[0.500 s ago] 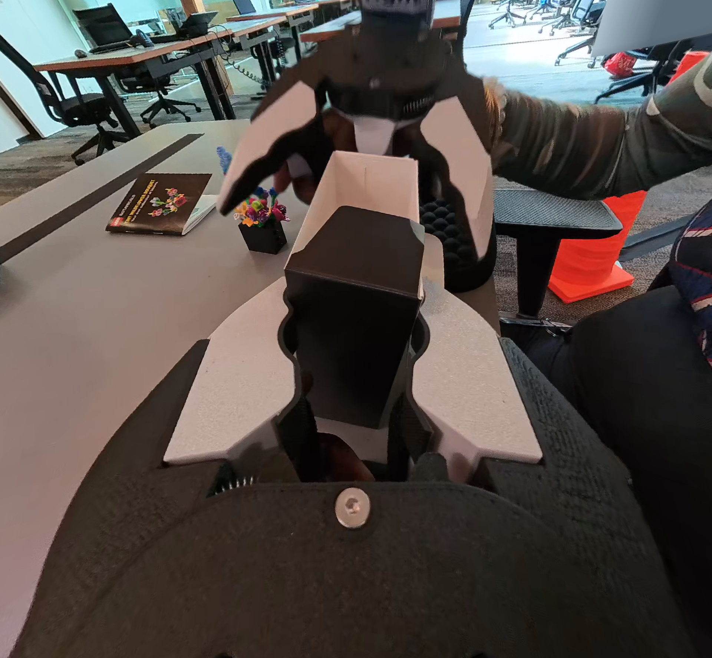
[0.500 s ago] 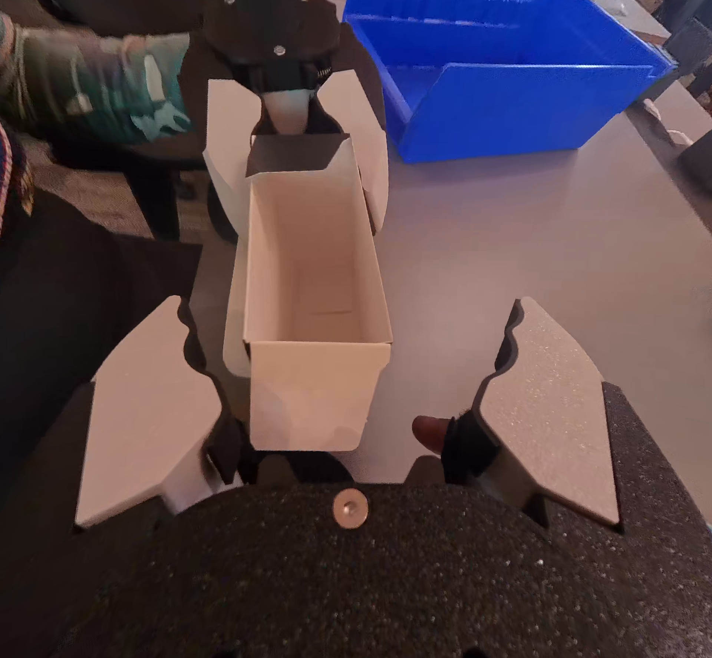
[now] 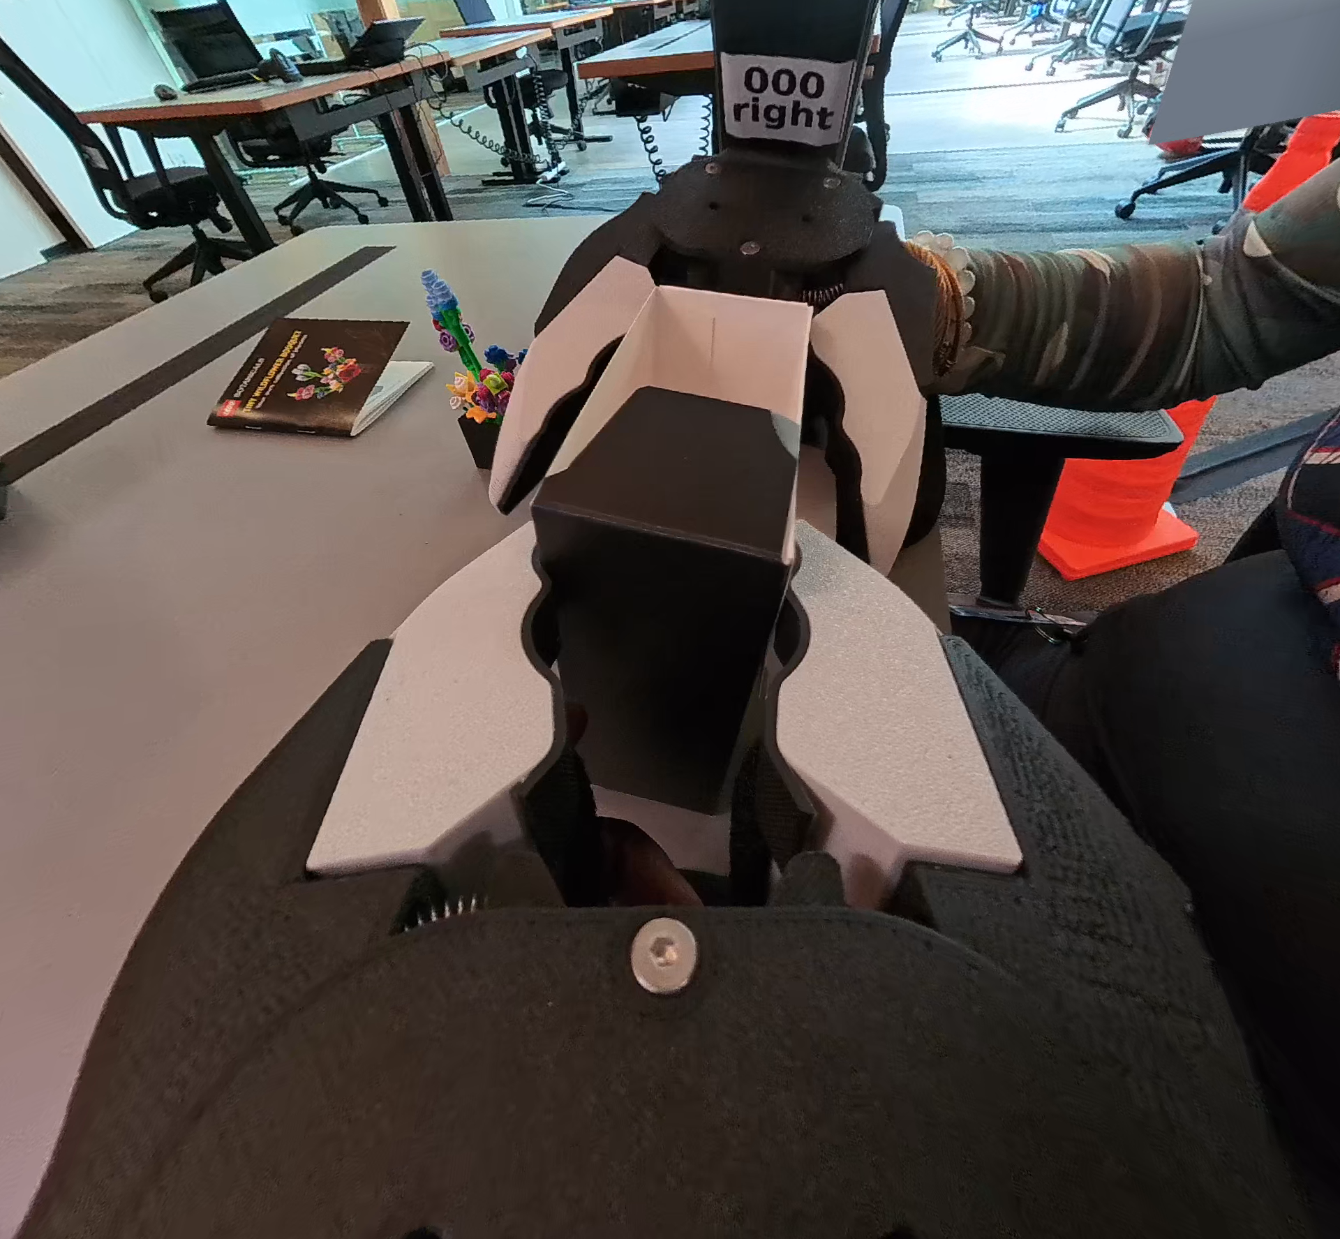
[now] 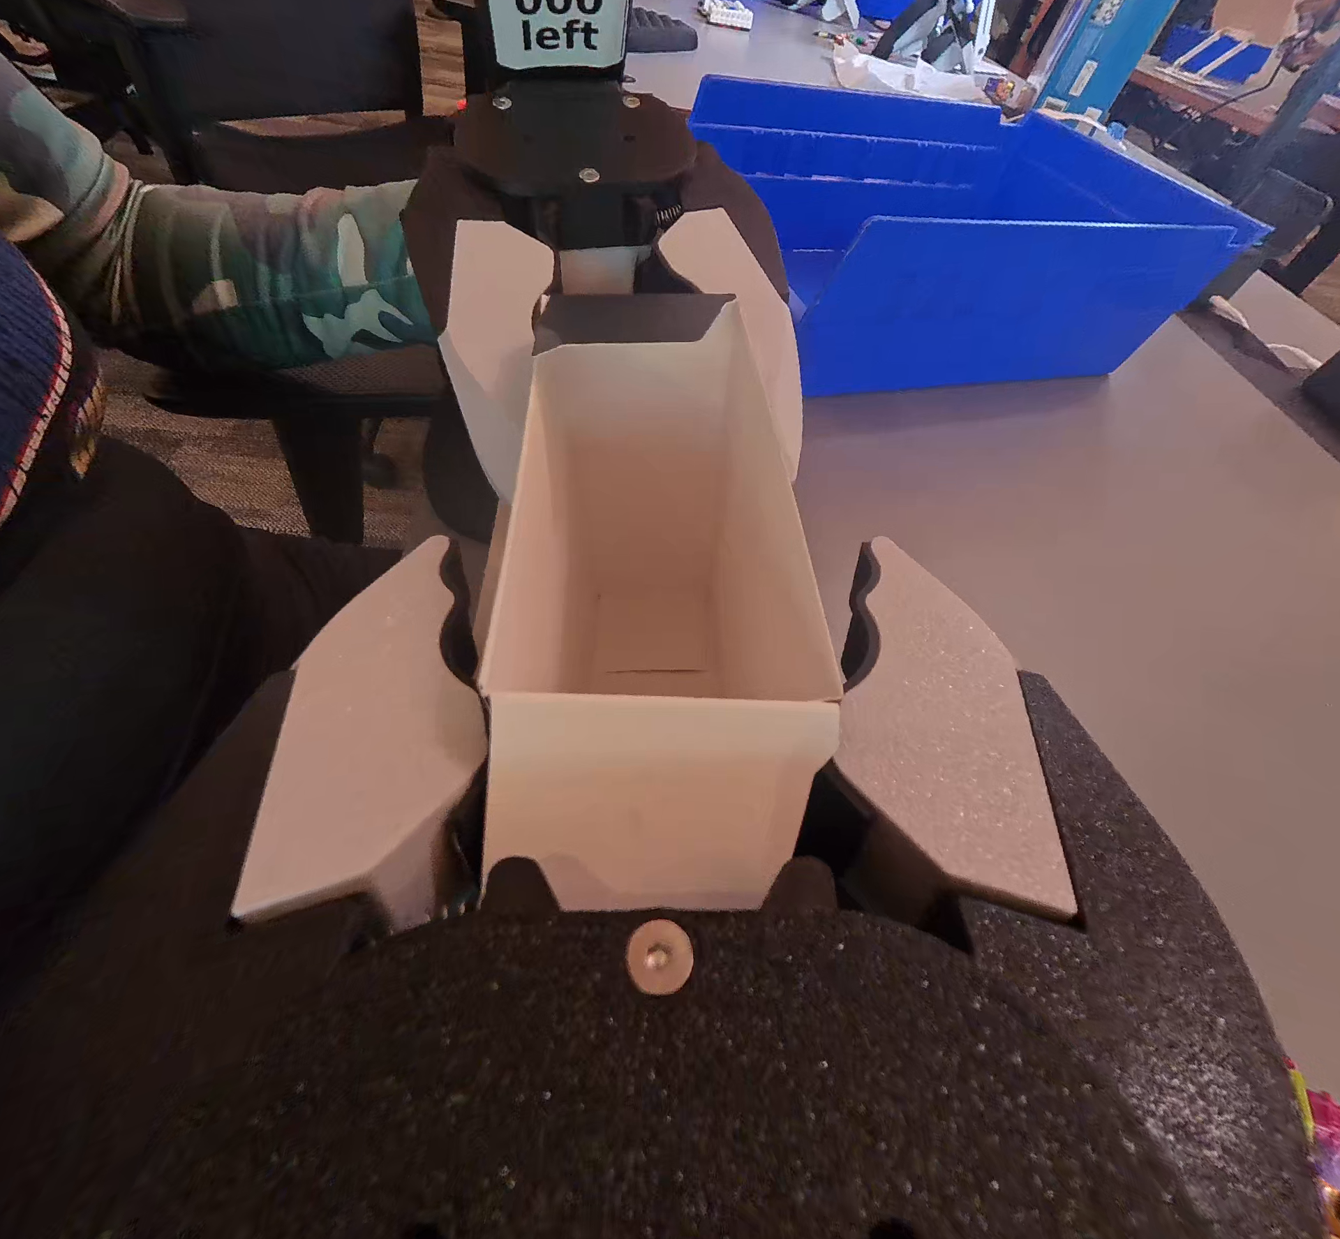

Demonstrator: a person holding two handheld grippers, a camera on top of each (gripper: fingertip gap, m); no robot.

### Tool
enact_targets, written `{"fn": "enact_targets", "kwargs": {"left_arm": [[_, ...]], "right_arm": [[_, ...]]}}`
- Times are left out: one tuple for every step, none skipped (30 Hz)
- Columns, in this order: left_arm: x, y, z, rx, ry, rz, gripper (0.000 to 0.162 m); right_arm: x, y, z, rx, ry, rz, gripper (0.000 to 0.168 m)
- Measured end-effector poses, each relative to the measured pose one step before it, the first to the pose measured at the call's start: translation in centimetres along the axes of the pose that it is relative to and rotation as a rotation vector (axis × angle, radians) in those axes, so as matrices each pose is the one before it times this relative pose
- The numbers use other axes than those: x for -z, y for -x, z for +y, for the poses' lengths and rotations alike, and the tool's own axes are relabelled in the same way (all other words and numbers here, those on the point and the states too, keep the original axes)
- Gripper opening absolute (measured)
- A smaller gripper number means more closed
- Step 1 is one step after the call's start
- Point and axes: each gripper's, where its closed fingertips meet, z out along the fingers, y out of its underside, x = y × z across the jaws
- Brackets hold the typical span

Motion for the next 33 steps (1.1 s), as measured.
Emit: {"fn": "enact_targets", "kwargs": {"left_arm": [[-0.01, 0.04, 0.015, 0.0007, 0.0015, -0.0031, 0.059], [0.016, -0.021, 0.011, -0.0001, 0.0025, 0.0012, 0.06], [0.053, -0.009, 0.031, -0.0004, 0.0061, 0.0024, 0.062], [0.121, 0.117, 0.055, -0.0027, 0.0104, -0.0057, 0.064], [0.251, 0.25, 0.025, -0.0062, 0.0096, -0.0153, 0.068], [0.414, 0.188, -0.097, -0.0078, 0.0045, -0.0134, 0.074], [0.615, 0.024, -0.361, -0.0064, -0.0049, -0.0047, 0.078], [0.77, 0.014, -0.775, -0.0029, -0.0235, -0.0064, 0.079], [0.842, 0.001, -1.281, -0.0039, -0.0465, -0.0082, 0.077], [0.786, -0.069, -1.625, -0.0121, -0.0572, -0.0048, 0.072], [0.533, -0.091, -1.62, -0.0236, -0.0429, 0.0003, 0.066], [0.171, -0.071, -1.255, -0.0314, -0.005, 0.0066, 0.061], [-0.188, 0.018, -0.732, -0.0275, 0.0389, 0.0114, 0.057], [-0.489, 0.238, -0.388, -0.0118, 0.0668, 0.0049, 0.053], [-0.728, 0.603, -0.307, 0.0086, 0.0729, -0.0174, 0.043], [-0.922, 0.678, -0.302, 0.0206, 0.0725, -0.0314, 0.033], [-1.019, 0.298, -0.107, 0.0094, 0.0824, -0.0221, 0.026], [-1.018, 0.001, 0.25, -0.0195, 0.1019, -0.018, 0.024], [-0.959, -0.059, 0.54, -0.0504, 0.1161, -0.0277, 0.023], [-0.906, -0.024, 0.803, -0.0755, 0.1246, -0.0359, 0.024], [-0.825, -0.006, 0.881, -0.0847, 0.1208, -0.0392, 0.027], [-0.694, -0.034, 0.707, -0.0717, 0.0965, -0.0348, 0.029], [-0.515, -0.091, 0.452, -0.0449, 0.0645, -0.0238, 0.03], [-0.302, -0.096, 0.403, -0.0236, 0.0442, -0.0152, 0.03], [-0.093, 0.044, 0.519, -0.0172, 0.0373, -0.0166, 0.032], [0.128, 0.263, 0.318, -0.0077, 0.0116, -0.0223, 0.035], [0.35, 0.287, 0.119, 0.0048, -0.0089, -0.0126, 0.034], [0.549, 0.405, 0.162, 0.0095, -0.0101, -0.0102, 0.034], [0.635, 0.624, 0.445, 0.0032, 0.0044, -0.0198, 0.034], [0.586, 0.724, 0.772, -0.004, 0.0182, -0.0254, 0.034], [0.414, 0.603, 0.81, -0.0005, 0.0125, -0.0189, 0.034], [0.214, 0.222, 0.665, 0.0084, -0.0024, 0.0032, 0.034], [-0.004, -0.172, 0.538, 0.0165, -0.0114, 0.0238, 0.031]], "right_arm": [[-0.011, -0.035, 0.029, -0.0033, 0.0036, 0.0021, 0.101], [-0.025, -0.041, 0.058, -0.0055, 0.0044, 0.0014, 0.101], [-0.035, 0.013, 0.033, -0.0054, 0.0026, -0.0016, 0.1], [-0.059, 0.04, -0.02, -0.0008, -0.0019, -0.0019, 0.1], [-0.032, 0.004, -0.018, -0.0032, -0.0018, 0.0006, 0.1], [0.003, -0.082, 0.014, -0.0072, 0.0001, 0.0031, 0.1], [0.027, -0.149, 0.026, -0.009, -0.0009, 0.0066, 0.1], [0.035, -0.145, 0.016, -0.0075, -0.0016, 0.008, 0.1], [0.029, -0.063, 0.012, -0.003, 0.0, 0.0044, 0.1], [-0.003, 0.019, 0.008, 0.0022, 0.0013, 0.0003, 0.1], [-0.032, 0.041, 0.007, 0.0038, 0.0023, -0.0006, 0.1], [-0.041, 0.04, 0.001, 0.0026, 0.0026, -0.0025, 0.1], [-0.035, 0.05, -0.009, 0.0013, 0.0012, -0.0045, 0.1], [-0.029, 0.029, -0.002, -0.002, 0.0005, -0.0029, 0.1], [-0.015, -0.047, 0.013, -0.0044, 0.0023, 0.0032, 0.1], [-0.002, -0.06, 0.025, -0.0038, 0.0033, 0.0059, 0.1], [-0.01, -0.044, 0.024, -0.0025, 0.0039, 0.007, 0.1], [-0.012, -0.019, 0.017, -0.0001, 0.0047, 0.0067, 0.1], [-0.008, -0.015, 0.026, 0.0001, 0.0046, 0.0068, 0.1], [-0.018, -0.046, 0.017, -0.0036, 0.0044, 0.0069, 0.1], [-0.001, -0.045, 0.032, -0.005, 0.0039, 0.0045, 0.1], [0.009, -0.054, 0.029, -0.0049, 0.002, 0.0031, 0.1], [0.015, -0.071, 0.036, -0.0069, 0.0021, 0.0031, 0.1], [0.051, -0.102, 0.043, -0.0059, 0.0024, 0.0037, 0.1], [0.062, -0.086, 0.047, -0.0031, 0.0017, 0.0028, 0.1], [0.052, -0.074, 0.013, -0.0034, -0.0002, 0.002, 0.1], [-0.059, 0.017, 0.001, -0.0058, 0.0027, -0.0021, 0.1], [-0.066, 0.046, -0.03, 0.0023, 0.0018, -0.0021, 0.1], [-0.049, 0.019, -0.005, 0.0014, 0.0014, -0.0016, 0.1], [0.01, -0.036, 0.03, -0.0043, -0.0011, -0.0003, 0.1], [0.068, -0.069, 0.025, -0.0089, -0.0062, 0.0, 0.099], [0.068, -0.071, 0.007, -0.0091, -0.0068, -0.0016, 0.099], [0.046, 0.024, -0.001, -0.0027, -0.0031, -0.0057, 0.099]]}}
